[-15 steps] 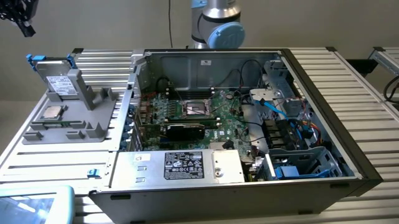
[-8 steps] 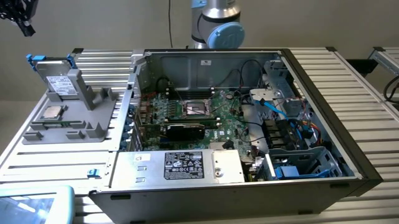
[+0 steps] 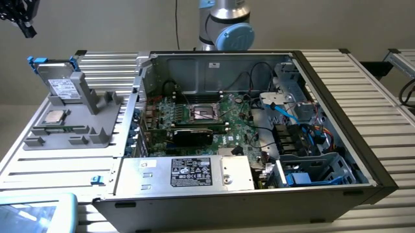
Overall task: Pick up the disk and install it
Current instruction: 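Pick up the disk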
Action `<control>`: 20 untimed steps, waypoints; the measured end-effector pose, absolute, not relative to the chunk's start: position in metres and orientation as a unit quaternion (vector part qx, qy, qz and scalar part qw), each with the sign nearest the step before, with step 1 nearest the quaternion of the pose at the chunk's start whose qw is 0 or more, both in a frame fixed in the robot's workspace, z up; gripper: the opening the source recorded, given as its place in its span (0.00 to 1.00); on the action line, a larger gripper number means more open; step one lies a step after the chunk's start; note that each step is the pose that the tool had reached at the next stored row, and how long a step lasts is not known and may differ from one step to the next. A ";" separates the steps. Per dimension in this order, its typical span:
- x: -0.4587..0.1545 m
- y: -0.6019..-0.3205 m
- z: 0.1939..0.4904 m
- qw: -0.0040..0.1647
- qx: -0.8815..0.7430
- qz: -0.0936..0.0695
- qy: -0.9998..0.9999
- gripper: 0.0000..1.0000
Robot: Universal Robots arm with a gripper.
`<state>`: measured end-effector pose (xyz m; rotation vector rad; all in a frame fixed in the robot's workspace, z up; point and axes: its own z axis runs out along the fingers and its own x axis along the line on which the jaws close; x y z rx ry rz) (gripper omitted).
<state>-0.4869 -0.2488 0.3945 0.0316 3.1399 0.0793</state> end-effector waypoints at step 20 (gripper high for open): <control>-0.487 -0.249 0.394 -0.002 -0.122 0.025 0.992 0.11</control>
